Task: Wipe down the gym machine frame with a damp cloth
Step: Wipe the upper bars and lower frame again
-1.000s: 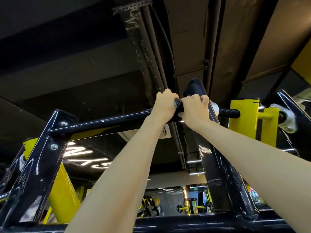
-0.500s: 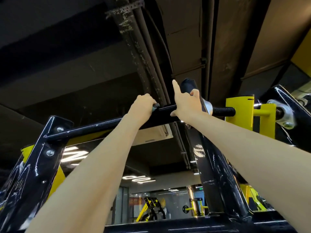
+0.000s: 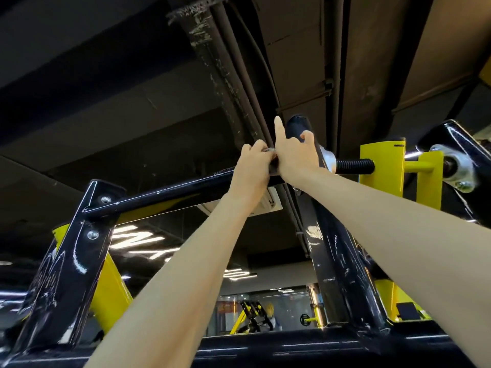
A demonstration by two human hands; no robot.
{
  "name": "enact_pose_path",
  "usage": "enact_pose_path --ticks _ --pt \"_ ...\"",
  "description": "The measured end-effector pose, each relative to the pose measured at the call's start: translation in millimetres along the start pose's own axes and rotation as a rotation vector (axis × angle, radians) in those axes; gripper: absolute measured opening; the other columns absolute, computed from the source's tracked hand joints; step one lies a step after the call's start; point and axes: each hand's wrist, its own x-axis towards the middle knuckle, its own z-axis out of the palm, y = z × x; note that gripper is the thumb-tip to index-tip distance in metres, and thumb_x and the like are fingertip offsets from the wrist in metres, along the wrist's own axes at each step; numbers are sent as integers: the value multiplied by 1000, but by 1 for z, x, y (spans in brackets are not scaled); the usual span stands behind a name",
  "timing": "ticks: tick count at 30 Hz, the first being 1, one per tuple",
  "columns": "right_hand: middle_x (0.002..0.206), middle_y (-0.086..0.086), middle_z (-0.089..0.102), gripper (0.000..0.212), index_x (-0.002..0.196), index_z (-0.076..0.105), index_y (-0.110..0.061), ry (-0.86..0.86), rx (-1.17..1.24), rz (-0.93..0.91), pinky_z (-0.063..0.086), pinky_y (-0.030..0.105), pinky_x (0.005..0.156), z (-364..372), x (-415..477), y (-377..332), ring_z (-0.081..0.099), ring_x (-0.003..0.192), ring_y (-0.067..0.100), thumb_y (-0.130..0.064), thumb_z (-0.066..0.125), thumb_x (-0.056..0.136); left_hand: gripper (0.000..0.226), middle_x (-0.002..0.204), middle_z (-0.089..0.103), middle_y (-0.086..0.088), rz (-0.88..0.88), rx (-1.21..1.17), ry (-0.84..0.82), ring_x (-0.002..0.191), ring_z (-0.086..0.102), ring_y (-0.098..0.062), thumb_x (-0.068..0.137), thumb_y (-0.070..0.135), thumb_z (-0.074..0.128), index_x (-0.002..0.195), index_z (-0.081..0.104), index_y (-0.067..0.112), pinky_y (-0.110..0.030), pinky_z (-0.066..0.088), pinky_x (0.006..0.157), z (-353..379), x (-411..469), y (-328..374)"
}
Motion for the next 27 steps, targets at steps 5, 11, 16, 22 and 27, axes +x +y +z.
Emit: enact_pose_path --ticks 5,11,16,22,27 --pt "94 8 68 96 152 -6 -5 -39 2 -24 12 43 117 -2 -1 2 61 104 29 -20 66 91 32 122 51 -4 -254 28 -13 107 45 -19 94 12 54 125 59 17 -26 38 82 -9 -3 -46" --pt "94 6 68 87 153 -3 -5 -7 -44 -11 13 42 116 -2 -2 -3 62 102 29 -16 60 93 43 134 50 -7 -58 -155 -5 122 41 -23 92 -2 50 132 57 14 -30 34 102 -3 -8 -18" --pt "127 12 57 58 141 36 -12 -74 -81 -65 6 46 118 6 -11 -9 45 128 32 -18 63 91 41 125 54 -11 -378 -13 130 114 47 -27 90 -3 55 128 59 11 -40 45 97 -5 -54 -92" --pt "150 11 32 64 146 28 -10 -26 -153 -56 -3 47 118 32 -21 -46 18 145 29 -25 59 92 38 131 55 -6 -89 -196 97 121 46 -22 94 4 53 130 57 13 -36 43 102 9 -42 -50" --pt "150 7 32 66 147 27 -11 -18 -161 -100 -2 47 118 41 -19 -73 19 145 26 -33 58 93 42 124 54 -11 -481 -69 194 113 46 -26 90 -3 55 129 57 11 -31 40 96 -9 -93 -169"
